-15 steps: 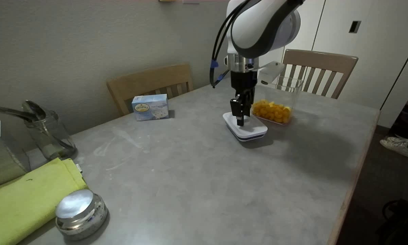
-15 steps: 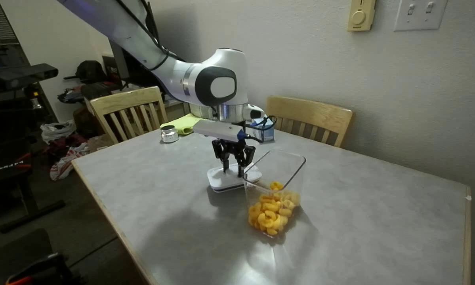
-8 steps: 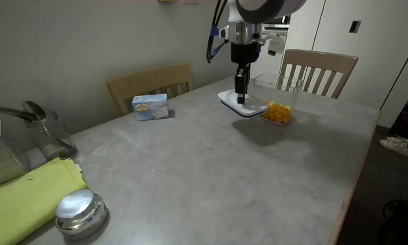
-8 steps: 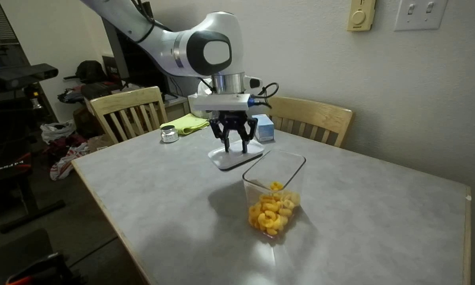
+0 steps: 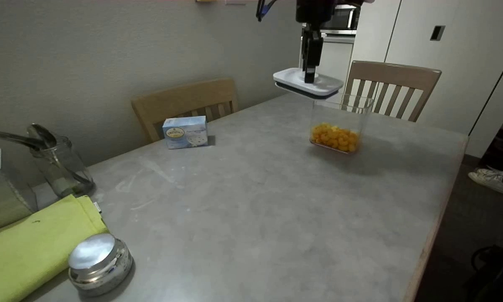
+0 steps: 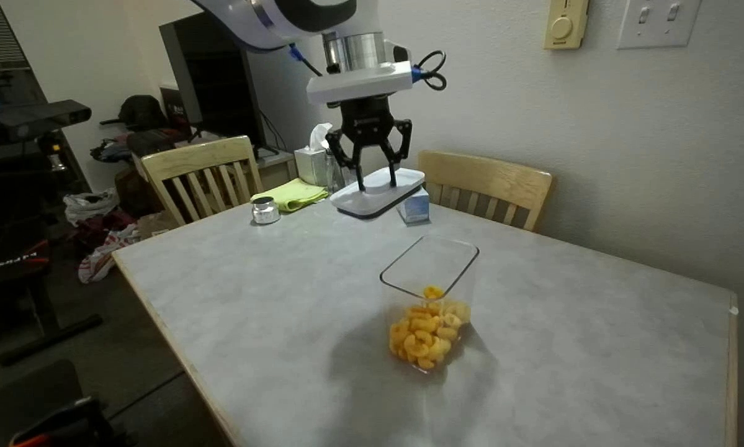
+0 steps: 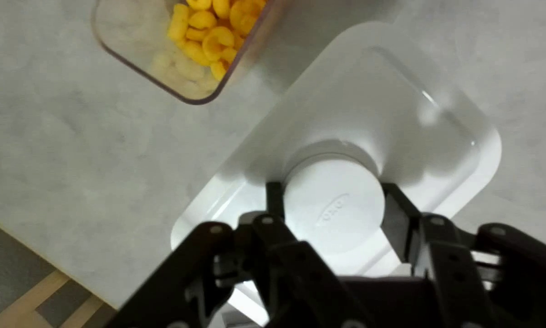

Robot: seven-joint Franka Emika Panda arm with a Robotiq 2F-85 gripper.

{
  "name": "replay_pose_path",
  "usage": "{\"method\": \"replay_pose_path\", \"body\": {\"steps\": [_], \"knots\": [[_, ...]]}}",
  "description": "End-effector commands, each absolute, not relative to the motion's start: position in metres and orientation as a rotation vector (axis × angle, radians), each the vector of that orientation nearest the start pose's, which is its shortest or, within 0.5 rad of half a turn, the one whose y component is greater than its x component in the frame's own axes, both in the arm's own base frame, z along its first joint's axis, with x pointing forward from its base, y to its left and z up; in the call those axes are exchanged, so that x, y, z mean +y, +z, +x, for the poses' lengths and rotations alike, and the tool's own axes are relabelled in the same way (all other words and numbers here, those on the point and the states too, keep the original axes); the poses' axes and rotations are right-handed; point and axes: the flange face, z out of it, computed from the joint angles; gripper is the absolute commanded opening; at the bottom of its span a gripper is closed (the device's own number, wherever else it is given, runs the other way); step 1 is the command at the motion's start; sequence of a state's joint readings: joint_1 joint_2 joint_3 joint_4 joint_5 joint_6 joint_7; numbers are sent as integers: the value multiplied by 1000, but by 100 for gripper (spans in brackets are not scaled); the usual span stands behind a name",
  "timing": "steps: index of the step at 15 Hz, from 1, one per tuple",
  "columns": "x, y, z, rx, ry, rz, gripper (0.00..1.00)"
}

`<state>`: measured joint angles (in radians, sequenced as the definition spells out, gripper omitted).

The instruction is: Pick the lid and cover the container

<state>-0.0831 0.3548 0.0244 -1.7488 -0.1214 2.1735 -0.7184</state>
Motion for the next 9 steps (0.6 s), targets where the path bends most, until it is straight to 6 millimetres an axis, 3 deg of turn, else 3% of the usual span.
{"method": "replay_pose_path", "body": {"steps": [1, 5, 9], "knots": [[-65, 410, 640, -1360, -30, -2920, 29], [-101, 416, 633, -1492, -22, -2821, 29], [-143, 402, 630, -1438, -31, -2868, 29]]}}
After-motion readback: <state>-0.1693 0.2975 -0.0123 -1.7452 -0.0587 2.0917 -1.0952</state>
